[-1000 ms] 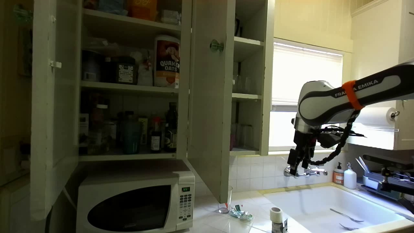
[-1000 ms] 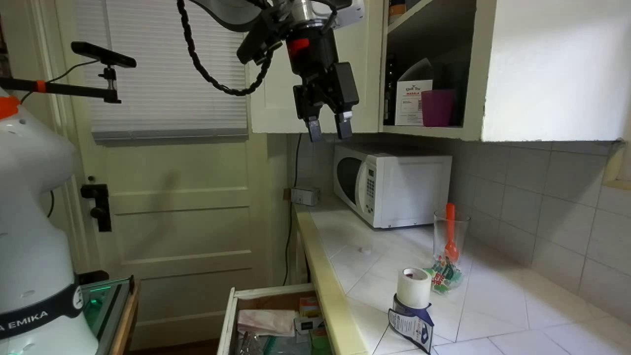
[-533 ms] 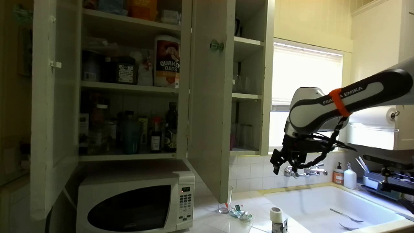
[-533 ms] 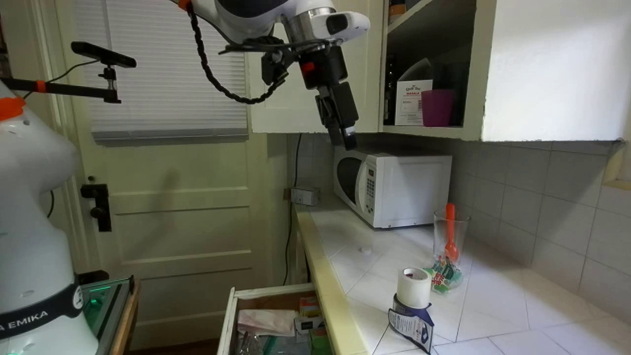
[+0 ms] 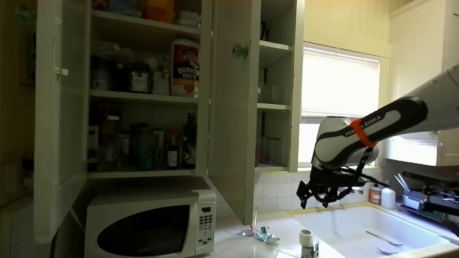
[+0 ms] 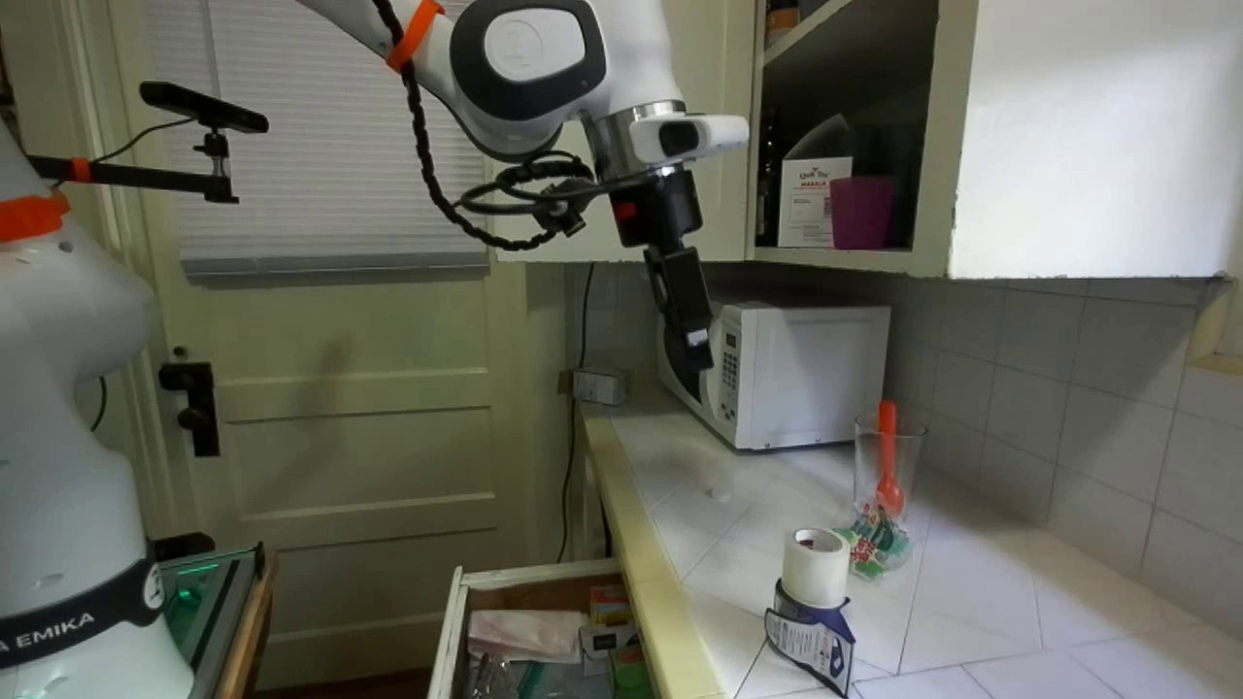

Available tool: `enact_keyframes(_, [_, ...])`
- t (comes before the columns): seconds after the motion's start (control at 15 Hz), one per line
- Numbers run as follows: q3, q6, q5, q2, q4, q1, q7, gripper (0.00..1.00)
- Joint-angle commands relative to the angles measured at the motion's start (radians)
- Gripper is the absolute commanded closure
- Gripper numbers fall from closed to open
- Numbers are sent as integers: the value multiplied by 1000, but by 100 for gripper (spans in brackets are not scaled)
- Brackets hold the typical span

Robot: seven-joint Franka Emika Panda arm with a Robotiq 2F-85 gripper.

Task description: Put the masking tape inside the middle shelf of the cabinet on the right

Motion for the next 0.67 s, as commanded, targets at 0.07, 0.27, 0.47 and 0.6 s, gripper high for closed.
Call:
enact_keyframes(0.07, [-99,45,147,90,-12,20,-286,0])
enact_keyframes(0.27, [-83,17,134,83,-8,-5,-259,0])
enact_keyframes(0.47, [-76,17,133,82,-3,-5,-254,0])
enact_keyframes(0.6, [-61,50,67,108,0,-7,-267,0])
